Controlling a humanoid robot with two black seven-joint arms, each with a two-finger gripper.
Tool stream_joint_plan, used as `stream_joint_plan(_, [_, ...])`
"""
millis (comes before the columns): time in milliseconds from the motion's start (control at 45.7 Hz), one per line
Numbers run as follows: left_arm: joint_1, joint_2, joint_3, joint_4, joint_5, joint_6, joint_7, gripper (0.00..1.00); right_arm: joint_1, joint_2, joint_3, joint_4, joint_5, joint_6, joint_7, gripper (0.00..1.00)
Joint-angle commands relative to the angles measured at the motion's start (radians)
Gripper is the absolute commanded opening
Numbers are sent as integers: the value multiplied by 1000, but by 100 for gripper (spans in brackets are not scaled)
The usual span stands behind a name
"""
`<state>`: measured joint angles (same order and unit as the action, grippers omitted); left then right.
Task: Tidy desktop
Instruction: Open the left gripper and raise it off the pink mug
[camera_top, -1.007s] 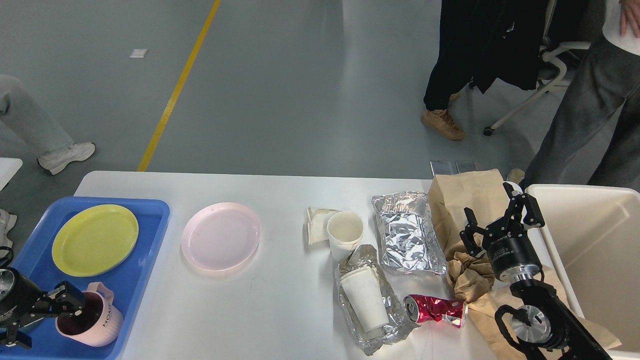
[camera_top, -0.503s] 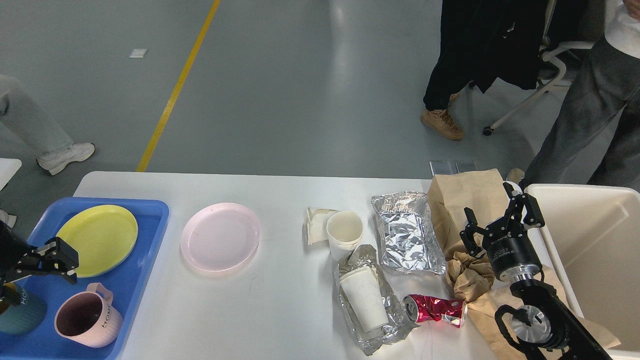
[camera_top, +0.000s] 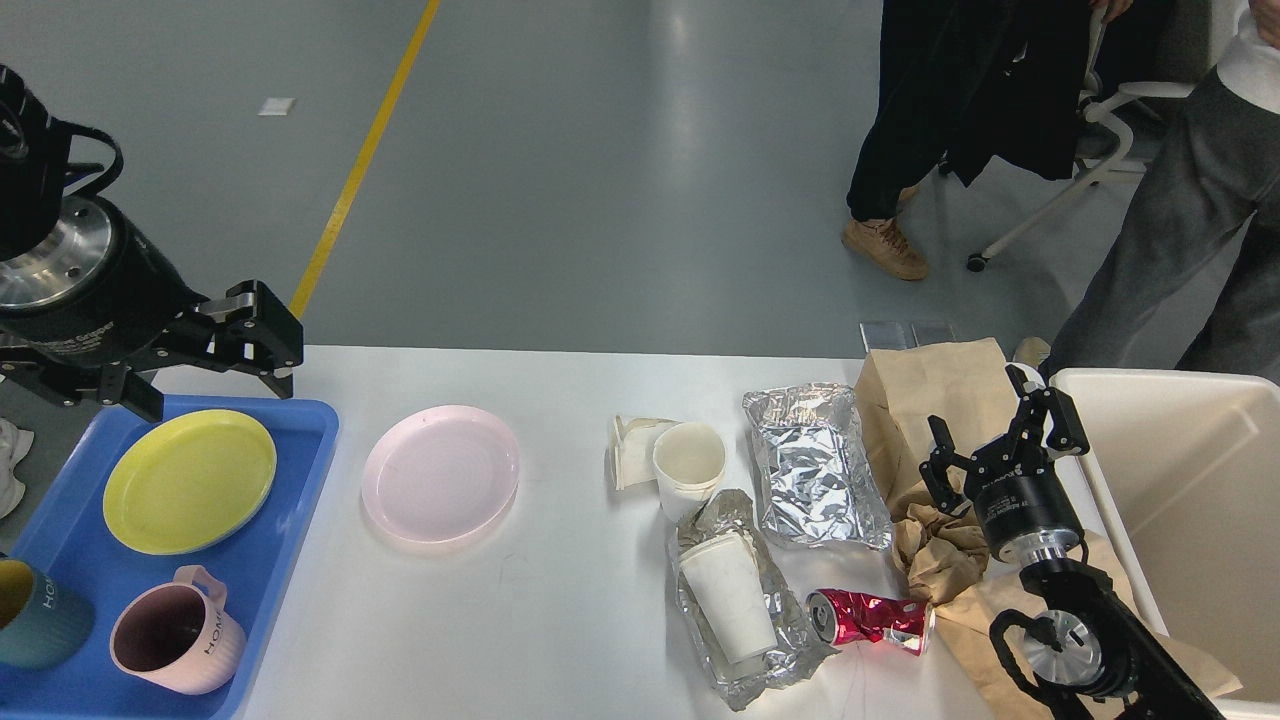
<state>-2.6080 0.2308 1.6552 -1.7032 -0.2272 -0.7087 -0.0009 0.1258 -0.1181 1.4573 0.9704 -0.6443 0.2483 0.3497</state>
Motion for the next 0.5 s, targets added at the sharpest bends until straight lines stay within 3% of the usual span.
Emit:
stream_joint_plan(0, [-69,-82,-9,-21,-96,-55,-2,90,0,0,0,-1,0,-1,0,100])
stream_joint_plan(350, [-21,-82,-18,-13,-138,-51,-8,90,0,0,0,-1,0,0,0,100])
stream_joint_plan(481, [41,-28,-21,11,-146,-14,-63,90,0,-2,0,1,2,0,0,100])
